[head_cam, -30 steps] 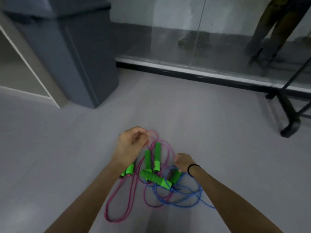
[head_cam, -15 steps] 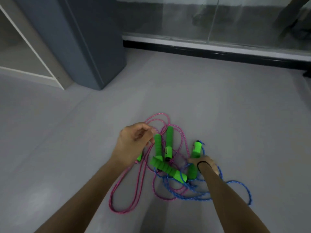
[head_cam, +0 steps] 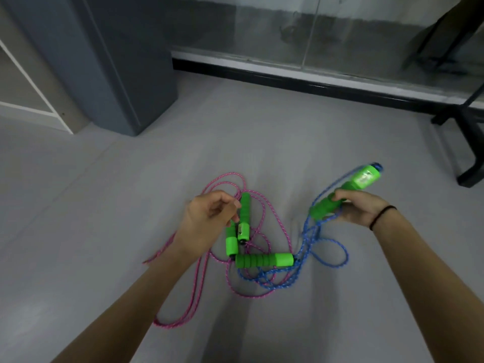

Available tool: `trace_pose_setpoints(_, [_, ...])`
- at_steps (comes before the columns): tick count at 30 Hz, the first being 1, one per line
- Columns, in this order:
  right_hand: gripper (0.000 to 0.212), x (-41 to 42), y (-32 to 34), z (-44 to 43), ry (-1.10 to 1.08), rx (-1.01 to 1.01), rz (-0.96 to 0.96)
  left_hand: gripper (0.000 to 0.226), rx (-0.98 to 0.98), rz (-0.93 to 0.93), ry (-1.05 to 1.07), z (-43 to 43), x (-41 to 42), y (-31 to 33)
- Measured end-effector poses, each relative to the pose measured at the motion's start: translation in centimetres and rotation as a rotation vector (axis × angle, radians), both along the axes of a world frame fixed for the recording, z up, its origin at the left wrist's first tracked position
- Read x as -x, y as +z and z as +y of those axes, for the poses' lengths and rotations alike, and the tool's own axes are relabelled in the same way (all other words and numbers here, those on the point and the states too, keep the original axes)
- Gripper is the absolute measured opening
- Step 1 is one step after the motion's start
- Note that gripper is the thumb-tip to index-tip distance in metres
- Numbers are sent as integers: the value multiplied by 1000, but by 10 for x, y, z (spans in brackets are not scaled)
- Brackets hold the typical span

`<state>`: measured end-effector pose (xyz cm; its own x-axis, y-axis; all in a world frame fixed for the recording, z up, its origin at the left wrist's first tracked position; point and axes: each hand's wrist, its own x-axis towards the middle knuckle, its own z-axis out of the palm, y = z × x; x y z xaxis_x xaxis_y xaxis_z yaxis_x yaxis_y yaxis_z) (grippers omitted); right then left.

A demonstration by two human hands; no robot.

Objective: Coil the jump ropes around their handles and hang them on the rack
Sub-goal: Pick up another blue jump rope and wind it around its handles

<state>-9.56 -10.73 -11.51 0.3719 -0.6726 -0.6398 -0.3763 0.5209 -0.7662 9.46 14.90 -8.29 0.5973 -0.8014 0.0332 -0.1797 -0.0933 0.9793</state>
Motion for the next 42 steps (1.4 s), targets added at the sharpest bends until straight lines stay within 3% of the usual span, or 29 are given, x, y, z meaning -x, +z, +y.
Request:
trace_pose_setpoints(2, [4,11,5,1,-3,83,74,25,6,3,-11,-1,5,-1])
trace_pose_setpoints(5, [53,35,5,4,176,447,762,22,6,9,-22,-2,10,-2])
trace_pose_setpoints(7, [52,46,6,9,95,619,976,23,11,2,-24,-2,11,-5])
trace_pose_setpoints(8, [47,47,3,12,18,679,924,23,13,-5,-28,-2,11,-6])
trace_pose_setpoints(10, [34,40,-2,23,-130,657,623,24,12,-17,-38,-3,13,-9])
trace_pose_setpoints(12, [19,21,-21,47,-282,352,224,23,1,-26,-49,-5,15,-9])
trace_pose_setpoints(13, [22,9,-35,60,-323,159,105,22,1,-27,-53,-6,17,-8])
trace_pose_setpoints(16, [26,-27,-84,106,-218,-287,33,16,9,-16,-44,-3,18,-3])
trace_pose_setpoints(18, [15,-43,-107,130,-87,-351,36,18,12,-19,-36,3,15,0])
trace_pose_setpoints(19, [5,-49,-114,137,-23,-293,56,21,8,-26,-36,7,13,0])
trace_pose_setpoints(20, [11,-51,-122,138,18,-134,112,24,3,-30,-35,10,11,-1])
trace_pose_setpoints(22, [28,-51,-126,139,116,276,246,25,-13,-15,-11,16,8,-3])
trace_pose_setpoints(24, [26,-44,-116,131,346,709,447,23,-31,0,16,21,5,-7])
trace_pose_setpoints(25, [24,-36,-109,121,472,826,512,22,-40,3,24,23,4,-8])
trace_pose_setpoints(29, [31,3,-68,62,612,680,762,24,-57,2,20,21,3,-11])
trace_pose_setpoints(32, [31,41,-46,28,204,837,983,28,-35,10,-2,14,11,-9])
trace_pose_setpoints(34, [32,60,-28,15,-174,814,778,25,-24,5,-23,10,15,-10])
trace_pose_setpoints(36, [23,68,-10,4,-596,710,315,21,-31,-4,-45,6,19,-13])
trace_pose_setpoints(38, [13,67,0,4,-882,650,-97,21,-45,-16,-62,3,22,-14])
trace_pose_setpoints(40, [22,53,-3,20,-866,512,-392,21,-54,-26,-74,2,25,-14])
trace_pose_setpoints(42, [24,28,-26,50,-652,307,-420,20,-62,-36,-79,1,26,-14])
